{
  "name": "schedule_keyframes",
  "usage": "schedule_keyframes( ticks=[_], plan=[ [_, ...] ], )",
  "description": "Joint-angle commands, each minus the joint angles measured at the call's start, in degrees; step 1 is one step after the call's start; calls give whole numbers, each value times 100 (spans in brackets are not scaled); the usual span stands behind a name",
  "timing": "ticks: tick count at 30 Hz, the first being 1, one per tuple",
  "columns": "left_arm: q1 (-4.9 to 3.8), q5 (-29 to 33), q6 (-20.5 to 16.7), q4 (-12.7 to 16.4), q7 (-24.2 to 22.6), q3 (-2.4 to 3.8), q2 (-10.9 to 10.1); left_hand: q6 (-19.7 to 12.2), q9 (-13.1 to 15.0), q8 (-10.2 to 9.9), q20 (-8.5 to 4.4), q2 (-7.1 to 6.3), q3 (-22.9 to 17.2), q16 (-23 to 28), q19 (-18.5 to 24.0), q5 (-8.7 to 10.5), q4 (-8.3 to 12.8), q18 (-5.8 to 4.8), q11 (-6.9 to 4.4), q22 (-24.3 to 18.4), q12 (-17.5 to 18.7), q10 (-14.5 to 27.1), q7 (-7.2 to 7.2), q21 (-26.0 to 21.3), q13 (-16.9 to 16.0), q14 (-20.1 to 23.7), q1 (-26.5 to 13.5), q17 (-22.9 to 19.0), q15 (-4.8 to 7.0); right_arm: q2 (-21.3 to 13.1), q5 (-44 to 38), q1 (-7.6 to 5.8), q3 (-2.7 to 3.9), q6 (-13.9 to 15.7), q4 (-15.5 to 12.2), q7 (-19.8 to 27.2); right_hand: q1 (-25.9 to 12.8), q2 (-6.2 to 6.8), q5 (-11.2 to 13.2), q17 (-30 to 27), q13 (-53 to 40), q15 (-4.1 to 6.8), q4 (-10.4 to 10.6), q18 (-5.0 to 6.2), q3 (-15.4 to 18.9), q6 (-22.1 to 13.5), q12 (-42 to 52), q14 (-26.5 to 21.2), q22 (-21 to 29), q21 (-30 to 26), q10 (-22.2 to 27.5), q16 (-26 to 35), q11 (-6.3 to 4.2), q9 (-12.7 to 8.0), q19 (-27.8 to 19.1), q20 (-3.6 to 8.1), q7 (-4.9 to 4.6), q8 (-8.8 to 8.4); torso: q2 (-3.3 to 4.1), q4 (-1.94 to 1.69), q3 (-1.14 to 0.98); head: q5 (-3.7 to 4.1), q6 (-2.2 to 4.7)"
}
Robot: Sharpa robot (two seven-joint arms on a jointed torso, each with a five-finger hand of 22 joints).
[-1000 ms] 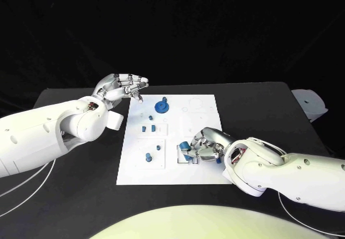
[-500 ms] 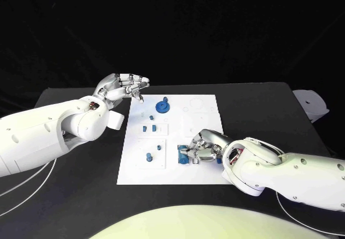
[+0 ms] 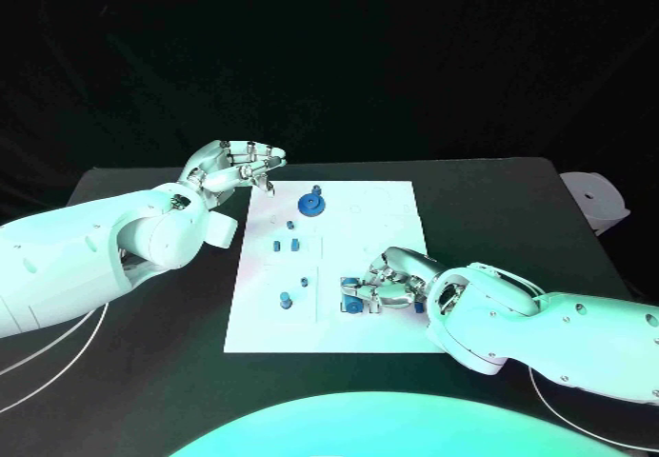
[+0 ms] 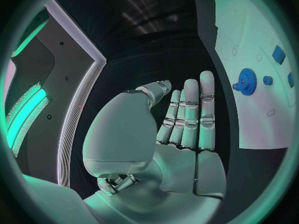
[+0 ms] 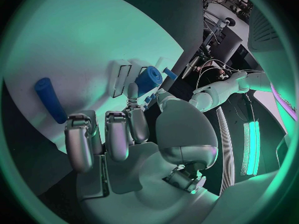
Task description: Assemble the parts on the task board
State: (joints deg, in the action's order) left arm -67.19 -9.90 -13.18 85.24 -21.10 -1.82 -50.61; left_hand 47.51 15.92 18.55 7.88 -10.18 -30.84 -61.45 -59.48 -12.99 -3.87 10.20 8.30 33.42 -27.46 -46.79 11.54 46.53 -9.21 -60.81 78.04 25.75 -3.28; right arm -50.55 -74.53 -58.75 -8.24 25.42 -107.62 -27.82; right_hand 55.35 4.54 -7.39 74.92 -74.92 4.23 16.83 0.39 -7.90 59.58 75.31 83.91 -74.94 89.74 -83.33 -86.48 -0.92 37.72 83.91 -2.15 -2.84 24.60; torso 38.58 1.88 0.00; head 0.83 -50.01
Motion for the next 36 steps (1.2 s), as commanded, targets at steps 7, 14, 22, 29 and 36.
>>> schedule_keyframes(
  ticks=[7,14,22,29,36],
  plan=[
    [-3,24,64,13,-30,4,-7,-15,7,30,26,20,7,0,-8,-35,21,39,-8,-4,-33,27,9,-24,5,36,30,-5,-12,-332,-108,8,1,10,-387,552,394,-39,-124,739,-342,54,-41,-39,70,-57,0,465,-1506,26,-18,-35,-43,23,609,50,10,66,-9,15,0,-29,1],
    [-3,24,65,12,-27,4,-12,-15,7,30,26,20,7,0,-8,-35,21,39,-8,-4,-33,27,9,-24,5,36,30,-5,-12,-514,-51,4,1,-512,-482,728,913,36,-121,767,-379,57,-82,-39,109,-98,9,470,-1506,26,-28,-48,-46,64,609,54,12,118,-4,21,-5,-36,1],
    [-3,24,65,14,-27,4,-9,-15,7,30,26,20,7,0,-8,-35,21,39,-8,-4,-33,27,9,-24,5,36,30,-5,-12,-556,-46,4,0,-675,-450,726,1065,23,-52,770,-389,55,-81,-39,86,-112,11,470,-1506,26,-30,-48,-45,71,609,53,10,127,-1,2,-4,-16,1],
    [-3,24,64,16,-26,3,-9,-17,7,33,28,27,7,-2,-7,-35,17,39,-7,-4,-41,33,10,-24,8,38,22,-6,-13,-478,-63,3,1,-650,-313,643,1069,-30,-110,774,-409,55,-38,-39,73,-100,31,471,-1506,26,-41,-50,-45,77,609,52,11,139,5,-2,1,-26,1],
    [-3,24,68,16,-23,3,-10,-17,8,34,28,28,7,-3,-6,-35,15,39,-7,-5,-42,35,10,-24,8,38,19,-7,-14,-340,-91,3,1,-504,-150,543,1009,-123,-129,782,-437,57,-11,-39,70,-80,61,472,-1506,26,-59,-53,-48,85,609,52,15,157,7,0,-3,-37,1]
  ],
)
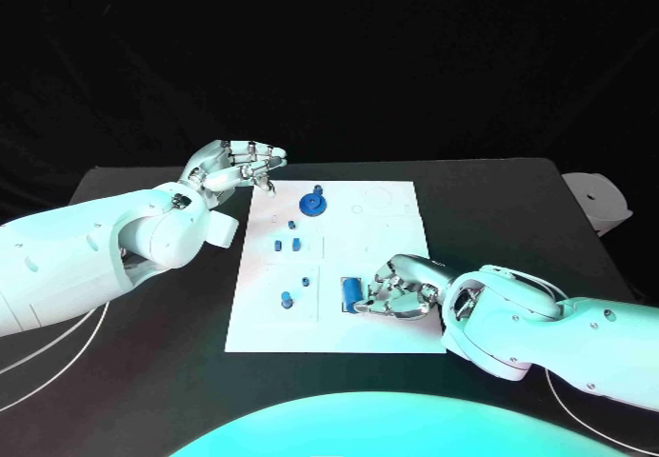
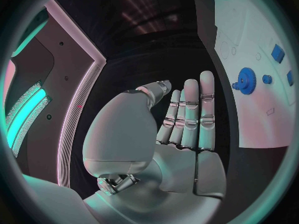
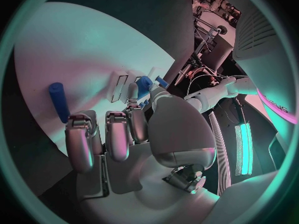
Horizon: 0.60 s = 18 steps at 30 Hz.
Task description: Assemble the parts on the task board
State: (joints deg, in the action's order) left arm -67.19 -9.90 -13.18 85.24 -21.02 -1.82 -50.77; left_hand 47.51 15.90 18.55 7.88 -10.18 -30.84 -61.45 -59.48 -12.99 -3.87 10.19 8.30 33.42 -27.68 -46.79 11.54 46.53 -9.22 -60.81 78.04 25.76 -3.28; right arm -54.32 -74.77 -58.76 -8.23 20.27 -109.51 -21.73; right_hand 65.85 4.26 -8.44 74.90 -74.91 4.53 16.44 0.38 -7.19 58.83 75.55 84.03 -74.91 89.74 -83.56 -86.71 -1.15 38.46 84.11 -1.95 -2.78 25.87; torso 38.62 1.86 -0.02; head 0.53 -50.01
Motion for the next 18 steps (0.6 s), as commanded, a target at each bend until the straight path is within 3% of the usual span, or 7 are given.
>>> schedule_keyframes(
  ticks=[1,11,18],
  plan=[
    [-3,24,68,15,-30,3,5,-17,9,34,28,28,7,-3,-6,-35,15,39,-6,-5,-20,35,10,-24,9,38,19,-8,-14,52,-76,4,-1,32,55,-74,-52,-104,-24,776,-439,28,30,-38,1,-3,37,459,-1509,26,-36,-27,-25,11,589,33,9,32,3,4,-1,-10,1],
    [-3,24,75,16,-26,3,6,-17,9,34,28,28,7,-3,-6,-35,15,39,-6,-5,-20,35,10,-24,9,38,19,-8,-14,207,-133,4,0,-18,179,-71,-71,-110,-20,778,-441,29,23,-38,12,-2,38,460,-1509,26,-38,-28,-26,13,589,34,11,37,-4,8,1,-16,1],
    [-3,24,73,16,-16,3,-3,-17,9,34,28,28,7,-3,-6,-35,15,39,-6,-5,-20,35,10,-24,9,38,19,-8,-14,204,-120,4,-1,-212,196,-9,76,49,105,763,-444,31,-32,-38,77,-35,23,456,-1509,26,-30,-21,-28,27,589,36,13,50,-5,12,4,-30,1]
  ],
)
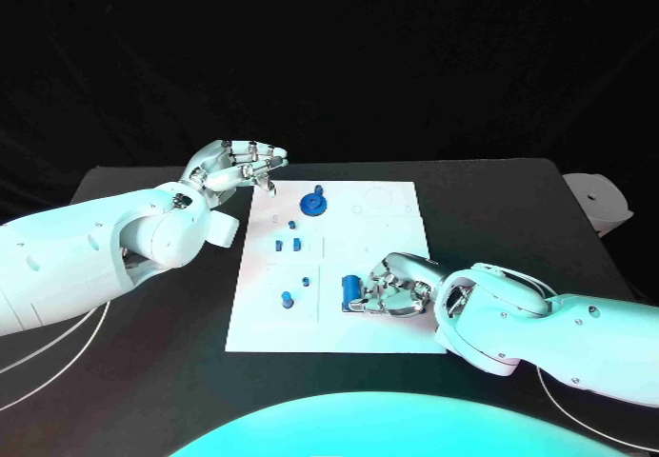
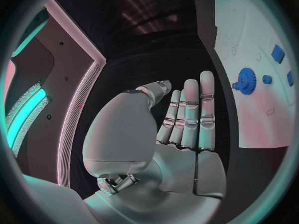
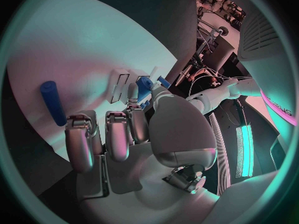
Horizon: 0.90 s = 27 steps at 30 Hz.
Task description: Assemble the parts on the task board
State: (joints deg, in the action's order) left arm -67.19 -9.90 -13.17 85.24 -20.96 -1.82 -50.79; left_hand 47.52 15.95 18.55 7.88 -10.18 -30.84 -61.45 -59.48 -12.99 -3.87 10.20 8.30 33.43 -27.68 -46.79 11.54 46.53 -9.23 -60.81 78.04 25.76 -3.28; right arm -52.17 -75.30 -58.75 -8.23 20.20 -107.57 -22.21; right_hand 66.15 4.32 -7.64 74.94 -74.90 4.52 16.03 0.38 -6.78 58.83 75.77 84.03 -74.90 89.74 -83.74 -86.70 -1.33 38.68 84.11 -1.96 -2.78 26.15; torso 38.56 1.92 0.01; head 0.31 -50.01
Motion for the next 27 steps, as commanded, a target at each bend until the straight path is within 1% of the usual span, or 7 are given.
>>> schedule_keyframes(
  ticks=[1,8,10,13,21,24,27],
  plan=[
    [-3,24,71,16,-20,4,-3,-15,6,38,29,38,4,-4,-5,-36,12,39,-6,-5,-27,39,9,-25,12,39,15,-9,-14,-16,-65,3,0,-225,0,50,98,85,75,756,-444,30,2,-38,54,-43,-7,455,-1509,24,-8,-19,-7,8,588,35,10,24,1,5,1,-9,1],
    [-3,24,68,15,-13,4,-9,-15,6,38,29,38,4,-4,-5,-36,12,39,-6,-5,-27,39,9,-25,12,39,16,-9,-14,-42,-52,4,-1,-313,-35,164,187,222,249,742,-431,21,18,-34,154,-65,-43,451,-1503,6,11,-12,4,16,580,29,-4,34,-4,8,-2,-14,1],
    [-3,24,66,14,-13,4,-9,-14,7,39,28,41,1,-4,-5,-37,15,39,-7,-5,-28,40,8,-25,12,40,20,-9,-14,-51,-54,5,-1,-299,-56,197,150,278,386,741,-433,15,50,-31,245,-66,-48,451,-1500,-5,14,-11,10,22,575,24,-9,45,-1,3,-5,-8,1],
    [-3,24,65,12,-13,4,-10,-14,7,39,28,41,1,-4,-5,-37,15,39,-7,-5,-28,40,8,-25,12,40,20,-9,-14,-84,-68,6,-1,-219,-88,234,58,303,413,738,-438,12,63,-32,378,-66,-49,450,-1501,-2,15,-9,12,32,577,20,-10,61,-3,3,-3,-5,1],
    [-3,24,62,12,-20,4,-8,-14,7,41,28,44,-2,-5,-5,-38,19,40,-8,-5,-30,42,7,-24,13,41,25,-10,-13,-279,-88,7,-1,-39,-163,299,137,211,336,739,-467,18,42,-34,399,-61,-16,451,-1503,5,-3,-9,3,41,580,22,2,79,-3,15,-6,0,1],
    [-3,24,54,10,-34,3,-5,-14,7,41,28,44,-2,-5,-5,-38,19,40,-8,-5,-30,42,7,-24,13,41,25,-10,-13,-455,8,4,-1,200,-215,452,366,70,165,705,-416,8,20,-20,354,-174,-103,443,-1485,-57,39,8,23,5,553,19,-29,6,-12,19,-5,12,1],
    [-3,24,42,9,-49,3,-3,-14,7,41,28,44,-2,-5,-5,-38,19,40,-8,-5,-30,42,7,-24,13,41,25,-10,-13,-719,113,-17,0,508,-293,636,601,33,-5,539,-236,-26,4,28,314,-277,-380,404,-1420,-272,180,90,66,-56,457,-7,-79,-103,-14,11,2,54,1]
  ],
)
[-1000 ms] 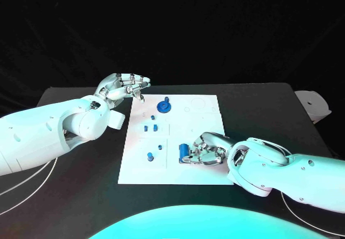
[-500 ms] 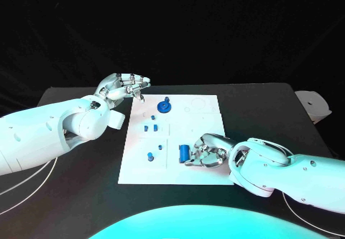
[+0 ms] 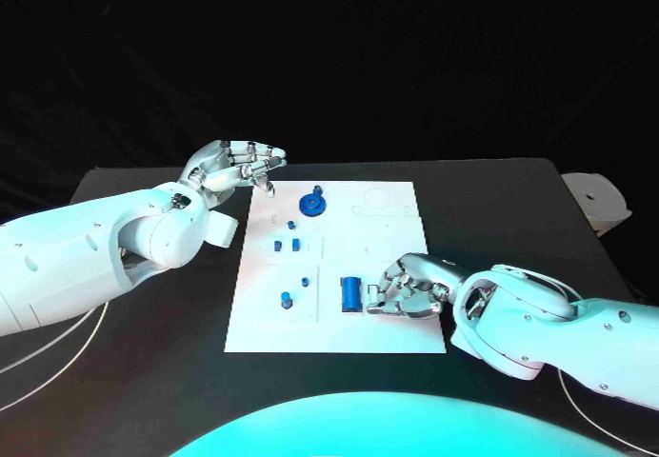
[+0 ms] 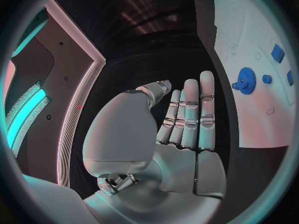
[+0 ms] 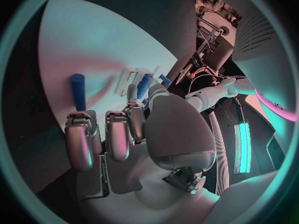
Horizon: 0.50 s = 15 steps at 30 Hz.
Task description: Assemble the parts on the task board
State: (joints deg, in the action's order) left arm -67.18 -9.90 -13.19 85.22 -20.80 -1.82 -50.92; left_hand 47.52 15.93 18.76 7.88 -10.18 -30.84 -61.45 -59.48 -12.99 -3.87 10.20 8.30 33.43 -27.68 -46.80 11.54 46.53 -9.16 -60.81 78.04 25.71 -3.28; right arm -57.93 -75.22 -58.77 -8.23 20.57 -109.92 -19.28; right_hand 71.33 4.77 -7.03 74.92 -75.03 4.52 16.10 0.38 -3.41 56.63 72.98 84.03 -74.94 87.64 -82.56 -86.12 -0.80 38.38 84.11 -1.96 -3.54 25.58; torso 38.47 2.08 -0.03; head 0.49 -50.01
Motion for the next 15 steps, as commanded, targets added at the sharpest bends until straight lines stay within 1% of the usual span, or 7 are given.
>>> schedule_keyframes(
  ticks=[1,3,7,9,11,12,15],
  plan=[
    [-3,24,40,12,-70,3,11,-13,9,22,27,46,-6,-5,-6,-38,25,40,-8,-5,-34,42,7,-23,8,42,32,-6,-12,-226,121,-26,0,544,-79,384,172,-25,-134,544,-192,-42,-5,28,-43,-108,-152,404,-1417,-61,87,33,32,-61,457,-19,-28,-108,-9,0,7,39,1],
    [-3,24,36,10,-78,2,14,-13,9,22,27,46,-6,-5,-6,-38,25,40,-8,-5,-34,42,7,-23,8,42,32,-6,-12,-445,118,-57,1,654,-123,441,289,-51,-225,568,-191,-57,-12,23,-86,-135,-160,411,-1424,-40,88,24,47,-102,467,-35,-46,-176,-5,-1,5,69,1],
    [-3,24,31,12,-85,1,16,-13,9,22,27,46,-6,-5,-6,-38,25,40,-8,-5,-34,42,7,-23,8,42,32,-6,-12,-764,-86,-89,-1,665,-144,371,333,-62,-154,586,-190,-65,2,15,-110,-129,-163,415,-1435,-5,86,17,56,-129,483,-44,-58,-215,-10,8,1,120,1],
    [-2,24,31,15,-86,0,17,-13,9,22,27,46,-6,-5,-6,-38,25,40,-8,-5,-34,42,7,-23,8,42,32,-6,-12,-868,-210,-89,-6,644,-131,280,288,-51,-64,591,-177,-83,40,14,-90,-153,-186,416,-1436,-3,92,15,80,-171,484,-57,-88,-281,-7,17,-4,136,1],
    [-2,24,34,18,-86,-1,20,-13,9,22,27,46,-6,-5,-6,-38,25,40,-8,-5,-34,42,7,-23,8,42,32,-6,-12,-946,-360,-63,-13,629,-117,163,276,-64,-47,593,-176,-88,46,13,-91,-154,-188,417,-1438,5,91,14,87,-185,487,-62,-94,-302,-3,20,-10,173,1],
    [-2,24,36,19,-85,-1,22,-13,9,22,27,46,-6,-5,-6,-38,25,40,-8,-5,-34,42,7,-23,8,42,32,-6,-12,-977,-444,-41,-17,627,-108,89,272,-67,-44,590,-173,-90,47,13,-90,-153,-193,416,-1437,2,93,15,88,-188,486,-63,-95,-305,-3,16,-7,195,1],
    [-2,24,42,19,-85,-2,28,-13,9,22,27,46,-6,-5,-6,-38,25,40,-8,-5,-34,42,7,-23,8,42,32,-6,-12,-1011,-630,8,-26,634,-85,-86,242,-81,-29,593,-180,-95,54,11,-84,-141,-184,417,-1440,11,86,14,93,-202,490,-69,-100,-323,-8,27,-12,227,1]
  ],
)
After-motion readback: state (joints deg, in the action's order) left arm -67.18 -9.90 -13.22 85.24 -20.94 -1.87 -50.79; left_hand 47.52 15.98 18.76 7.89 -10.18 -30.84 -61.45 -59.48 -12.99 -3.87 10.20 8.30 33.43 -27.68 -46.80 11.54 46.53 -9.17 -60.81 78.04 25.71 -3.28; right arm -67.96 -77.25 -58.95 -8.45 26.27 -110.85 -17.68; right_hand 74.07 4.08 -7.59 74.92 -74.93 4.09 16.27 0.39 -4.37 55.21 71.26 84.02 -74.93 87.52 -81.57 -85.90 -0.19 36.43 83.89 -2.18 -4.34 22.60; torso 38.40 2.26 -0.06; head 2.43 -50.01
